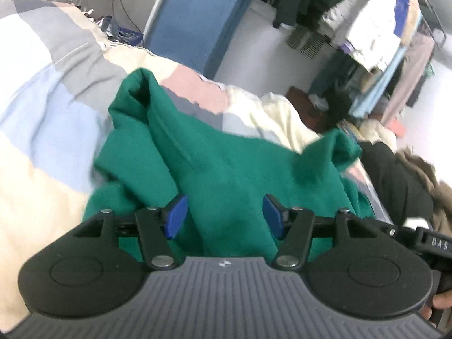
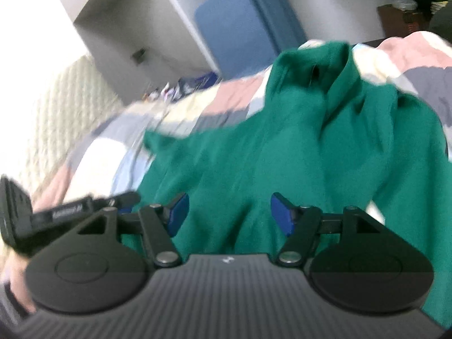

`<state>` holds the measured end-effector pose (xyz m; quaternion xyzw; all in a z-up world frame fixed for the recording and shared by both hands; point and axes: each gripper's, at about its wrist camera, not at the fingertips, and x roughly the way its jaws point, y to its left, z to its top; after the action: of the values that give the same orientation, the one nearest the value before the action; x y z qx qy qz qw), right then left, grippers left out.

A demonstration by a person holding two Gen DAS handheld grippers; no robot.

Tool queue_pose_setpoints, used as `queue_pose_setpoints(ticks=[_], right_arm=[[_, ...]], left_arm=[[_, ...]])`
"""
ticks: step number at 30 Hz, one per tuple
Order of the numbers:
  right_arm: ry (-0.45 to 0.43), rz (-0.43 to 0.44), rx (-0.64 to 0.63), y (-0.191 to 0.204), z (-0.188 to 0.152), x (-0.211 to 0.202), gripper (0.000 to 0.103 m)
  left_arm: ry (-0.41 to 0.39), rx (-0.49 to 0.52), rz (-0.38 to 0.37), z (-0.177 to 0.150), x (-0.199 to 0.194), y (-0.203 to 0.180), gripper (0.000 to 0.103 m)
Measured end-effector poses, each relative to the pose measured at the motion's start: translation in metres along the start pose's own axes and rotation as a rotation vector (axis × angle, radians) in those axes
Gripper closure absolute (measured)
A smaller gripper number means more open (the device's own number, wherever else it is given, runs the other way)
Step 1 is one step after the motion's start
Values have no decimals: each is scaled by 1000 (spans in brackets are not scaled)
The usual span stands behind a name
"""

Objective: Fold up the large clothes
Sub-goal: 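Open both grippers and release the folded hoodie on the quilt, then grasp the folded green hoodie with both grippers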

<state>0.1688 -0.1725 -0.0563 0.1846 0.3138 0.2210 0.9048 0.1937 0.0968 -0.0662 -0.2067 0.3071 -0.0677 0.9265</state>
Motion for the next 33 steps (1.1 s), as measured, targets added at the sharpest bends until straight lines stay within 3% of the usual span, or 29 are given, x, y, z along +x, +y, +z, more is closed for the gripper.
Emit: queue_pose_setpoints(ticks=[4,9,11,12,14,16,19,22,26,33], right_arm=[[-25,-91,46,-12,36,39,35],[-41,-208,6,-24,65,93,36],[-45,-256,-8,-31,71,111,39],[-43,-274,-6,-35,75,117,55],[-57,-285,40,-48,84,121,80],[-83,-232,101,-62,95,117,88],[-168,-143,111,-71,113,102,93],[-260,-103,122,-85,133,91,94],[-252,-135,129,-106,150,109,95],[-180,-216,66,-127,143,158,96]], left_arm=[[5,-31,47,23,42,15,38],[40,-56,86,43,94,30,40],[36,-51,90,51,108,30,47],[41,-47,87,56,115,31,52],[60,-46,109,66,126,31,81],[52,-30,99,79,130,29,89],[-37,-39,49,99,118,26,90],[-60,-55,82,116,122,24,91],[-93,-31,126,127,146,26,91],[-11,-3,208,113,204,46,90]])
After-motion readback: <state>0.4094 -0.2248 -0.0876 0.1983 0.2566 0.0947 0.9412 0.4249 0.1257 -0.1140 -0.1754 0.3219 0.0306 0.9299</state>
